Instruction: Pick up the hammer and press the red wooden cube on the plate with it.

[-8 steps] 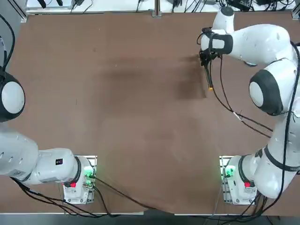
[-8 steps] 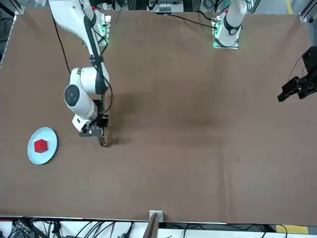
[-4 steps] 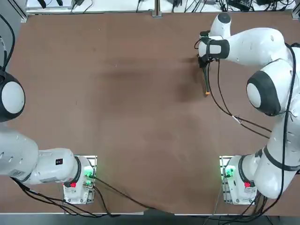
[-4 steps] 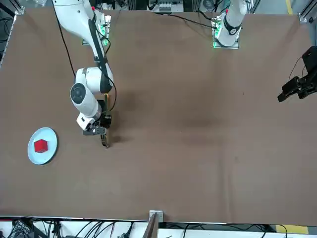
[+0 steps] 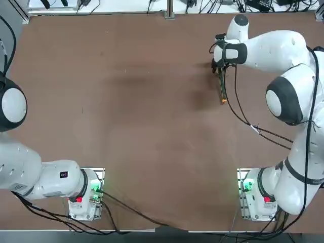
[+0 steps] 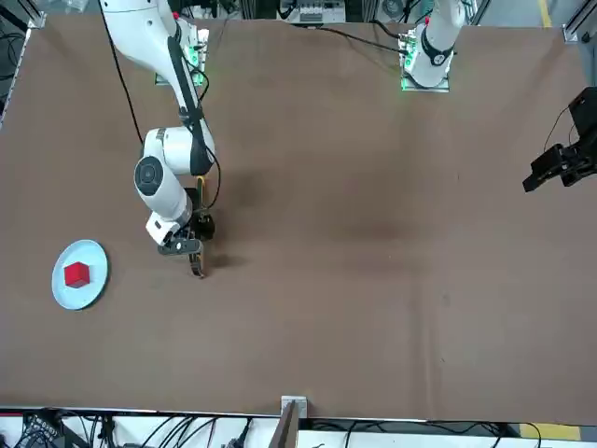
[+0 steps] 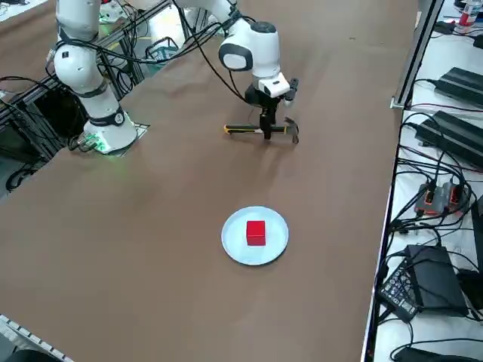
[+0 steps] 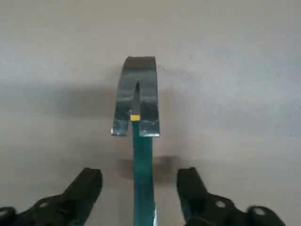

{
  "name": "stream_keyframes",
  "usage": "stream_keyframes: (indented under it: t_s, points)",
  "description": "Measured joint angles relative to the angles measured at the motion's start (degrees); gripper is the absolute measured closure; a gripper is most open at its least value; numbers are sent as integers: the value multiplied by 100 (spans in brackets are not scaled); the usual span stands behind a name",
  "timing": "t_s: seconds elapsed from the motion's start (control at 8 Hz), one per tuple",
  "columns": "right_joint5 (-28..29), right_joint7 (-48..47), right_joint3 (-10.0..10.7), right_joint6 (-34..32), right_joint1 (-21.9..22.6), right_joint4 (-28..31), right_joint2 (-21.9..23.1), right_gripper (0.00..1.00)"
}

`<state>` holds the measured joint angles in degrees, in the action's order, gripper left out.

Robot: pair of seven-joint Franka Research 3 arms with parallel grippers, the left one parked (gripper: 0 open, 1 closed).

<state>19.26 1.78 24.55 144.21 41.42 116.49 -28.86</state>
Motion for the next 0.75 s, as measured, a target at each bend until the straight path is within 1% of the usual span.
stream_keyframes:
  t_s: [0.12,0.25,0.38,0.62,0.75]
  points:
    - [12,-14,6,-41,-1,-20,64,0]
    - [17,-43,55,-252,0,-67,208,0]
    - [16,-56,195,-627,0,-162,451,0]
    - [-15,-54,710,-1694,-12,-561,1107,0]
    - [-103,-42,985,-2316,-18,-890,1377,0]
